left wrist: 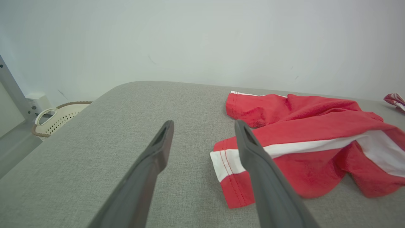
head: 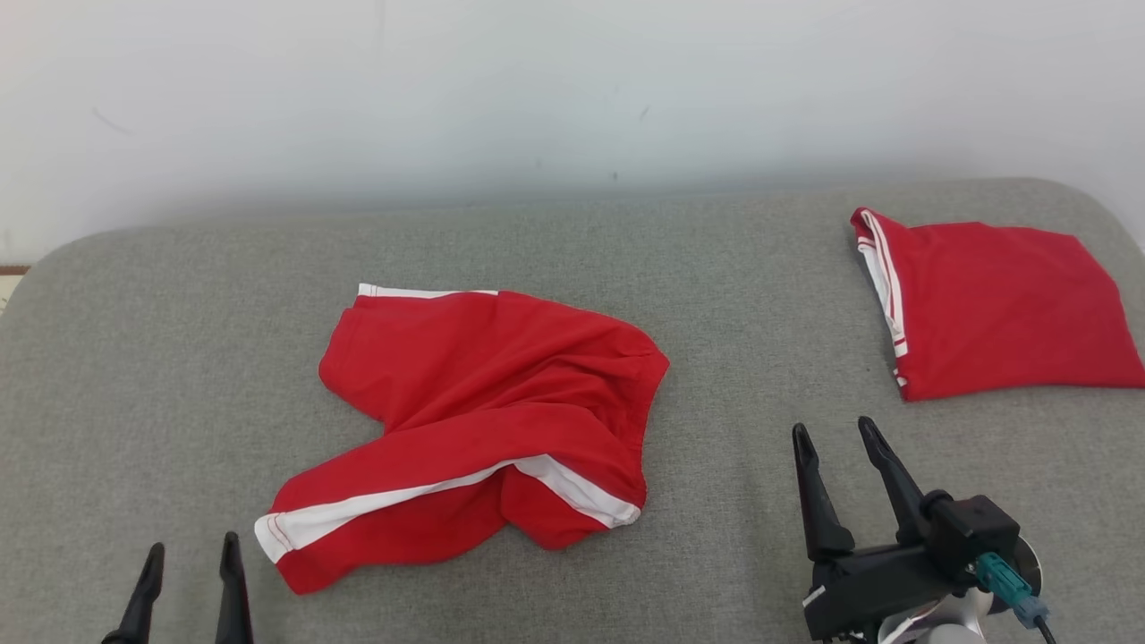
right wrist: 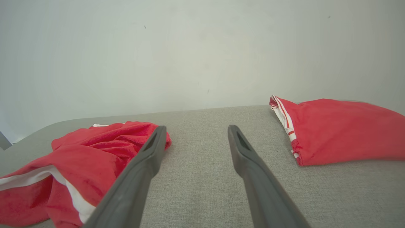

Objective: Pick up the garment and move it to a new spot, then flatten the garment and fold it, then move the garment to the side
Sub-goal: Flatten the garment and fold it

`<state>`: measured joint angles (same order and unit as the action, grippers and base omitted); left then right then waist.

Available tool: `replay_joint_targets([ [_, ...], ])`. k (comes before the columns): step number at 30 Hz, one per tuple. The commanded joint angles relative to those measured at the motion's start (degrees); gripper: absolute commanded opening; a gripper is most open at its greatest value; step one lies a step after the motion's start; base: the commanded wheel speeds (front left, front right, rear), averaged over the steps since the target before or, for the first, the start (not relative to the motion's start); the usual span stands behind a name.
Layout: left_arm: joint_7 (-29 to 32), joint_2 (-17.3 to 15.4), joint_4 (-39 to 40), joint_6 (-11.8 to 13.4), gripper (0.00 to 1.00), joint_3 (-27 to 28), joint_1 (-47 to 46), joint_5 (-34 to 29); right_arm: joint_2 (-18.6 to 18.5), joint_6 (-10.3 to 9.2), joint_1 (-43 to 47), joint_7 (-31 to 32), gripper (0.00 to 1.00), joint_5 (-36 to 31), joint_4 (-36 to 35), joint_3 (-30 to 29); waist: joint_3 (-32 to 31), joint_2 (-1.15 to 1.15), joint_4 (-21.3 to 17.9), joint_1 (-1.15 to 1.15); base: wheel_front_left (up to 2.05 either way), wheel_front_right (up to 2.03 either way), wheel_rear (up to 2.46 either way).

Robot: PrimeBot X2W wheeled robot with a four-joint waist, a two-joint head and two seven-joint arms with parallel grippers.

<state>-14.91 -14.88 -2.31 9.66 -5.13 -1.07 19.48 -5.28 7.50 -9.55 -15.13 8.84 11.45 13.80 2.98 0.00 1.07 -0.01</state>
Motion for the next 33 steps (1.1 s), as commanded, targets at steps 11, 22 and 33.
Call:
replay_joint_targets([
  [11,-0.2,3.6,2.7,-1.6,1.00,6.3,4.4,-3.7,-0.1,-0.02,4.2,-0.1,1.00,0.8,0.2,-1.3,-2.6,0.00,-1.4,0.01,0.00,0.00,0.00],
  [22,-0.2,6.1,2.1,-3.7,1.00,9.0,5.7,-6.5,0.1,-0.02,5.2,-0.1,1.00,1.3,1.1,-1.7,-3.7,0.00,-1.7,0.01,0.00,0.00,0.00],
  [33,-0.2,7.8,1.6,-5.7,1.00,11.0,5.5,-8.4,0.6,-0.02,5.0,-0.1,1.00,1.6,1.5,-1.6,-3.9,0.00,-2.4,0.01,0.00,0.00,0.00],
])
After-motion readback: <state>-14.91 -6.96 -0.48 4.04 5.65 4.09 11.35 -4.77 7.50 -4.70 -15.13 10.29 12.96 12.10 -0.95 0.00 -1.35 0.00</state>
